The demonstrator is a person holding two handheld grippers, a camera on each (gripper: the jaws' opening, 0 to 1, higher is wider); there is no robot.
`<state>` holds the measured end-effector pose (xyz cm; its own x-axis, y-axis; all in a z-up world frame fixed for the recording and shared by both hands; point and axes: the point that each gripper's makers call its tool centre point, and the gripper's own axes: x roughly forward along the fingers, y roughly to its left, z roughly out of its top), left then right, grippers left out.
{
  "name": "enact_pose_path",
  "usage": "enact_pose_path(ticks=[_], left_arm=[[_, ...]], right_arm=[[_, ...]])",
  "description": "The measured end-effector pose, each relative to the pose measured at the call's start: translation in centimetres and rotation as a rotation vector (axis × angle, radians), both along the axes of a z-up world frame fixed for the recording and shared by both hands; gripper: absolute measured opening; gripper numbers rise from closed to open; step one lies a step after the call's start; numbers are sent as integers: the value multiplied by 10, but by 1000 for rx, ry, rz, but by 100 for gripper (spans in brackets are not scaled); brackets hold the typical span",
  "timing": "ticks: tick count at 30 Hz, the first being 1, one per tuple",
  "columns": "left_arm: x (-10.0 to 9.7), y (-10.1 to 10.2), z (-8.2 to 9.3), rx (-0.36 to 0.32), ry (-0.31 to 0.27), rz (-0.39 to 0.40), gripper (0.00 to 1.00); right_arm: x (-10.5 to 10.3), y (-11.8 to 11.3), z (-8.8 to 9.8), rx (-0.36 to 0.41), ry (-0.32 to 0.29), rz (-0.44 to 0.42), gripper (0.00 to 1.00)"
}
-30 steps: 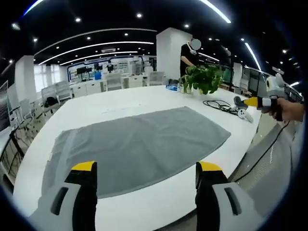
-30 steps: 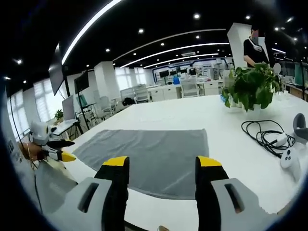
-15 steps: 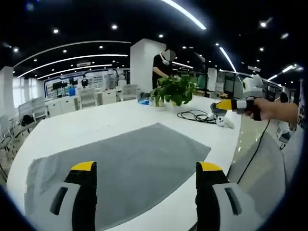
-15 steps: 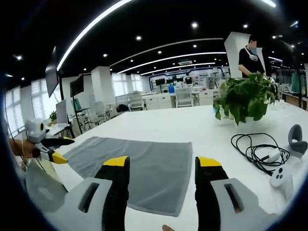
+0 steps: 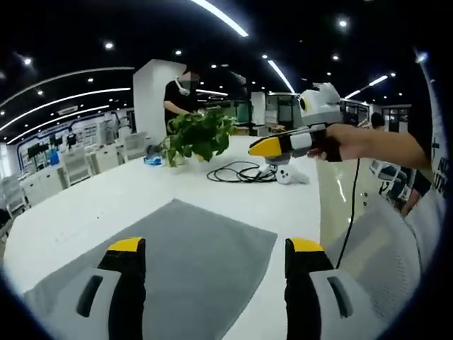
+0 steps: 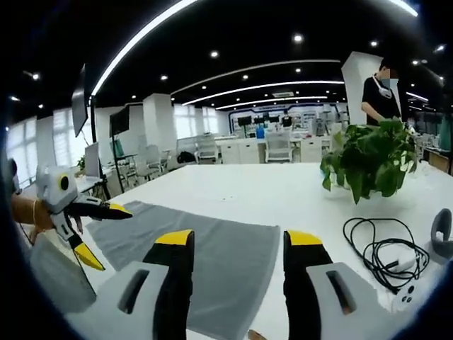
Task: Fold the towel on the table until its edges align and the towel forms a compact rectangular stack.
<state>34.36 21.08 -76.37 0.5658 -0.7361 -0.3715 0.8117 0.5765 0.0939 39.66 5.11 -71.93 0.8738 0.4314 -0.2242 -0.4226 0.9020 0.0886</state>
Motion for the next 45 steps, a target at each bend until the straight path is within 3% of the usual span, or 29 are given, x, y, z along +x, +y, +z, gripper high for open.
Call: enact_pose_path(ticks=[7, 8, 14, 17, 20, 24, 27, 31, 35, 37, 41, 45], left_arm=[[1, -32, -17, 75, -13, -88, 74], [0, -40, -18, 94, -51, -131, 72], [1, -76, -34, 113, -20, -208, 69], [0, -93, -41, 144, -34, -258, 69], [-3, -109, -51, 137, -5, -304, 68], [-13, -117, -65, 163, 59, -369, 64], [-12, -121, -70, 168, 55, -358, 60], [-14, -130, -81, 182, 64, -379, 59], [-22, -142, -90, 177, 96, -421, 47], [-25, -148, -94, 179, 85, -432, 48], [-28, -158, -102, 182, 100, -441, 48], [-30, -164, -114, 206, 116, -448, 41]], right_arm=[[28, 7, -1, -32, 4, 47, 49], [32, 8, -2, -38, 8, 55, 49], [50, 14, -7, -55, 31, 70, 47], [59, 16, -11, -56, 40, 69, 45], [71, 14, -17, -46, 56, 59, 42], [85, 13, -27, -34, 82, 38, 42], [97, 11, -32, -8, 87, -6, 39], [112, 25, -44, -18, 119, 21, 39], [124, 30, -54, -20, 136, 23, 39], [131, 30, -60, -9, 134, 16, 38], [138, 30, -81, -55, 175, 29, 39], [142, 27, -93, -36, 196, 22, 38]])
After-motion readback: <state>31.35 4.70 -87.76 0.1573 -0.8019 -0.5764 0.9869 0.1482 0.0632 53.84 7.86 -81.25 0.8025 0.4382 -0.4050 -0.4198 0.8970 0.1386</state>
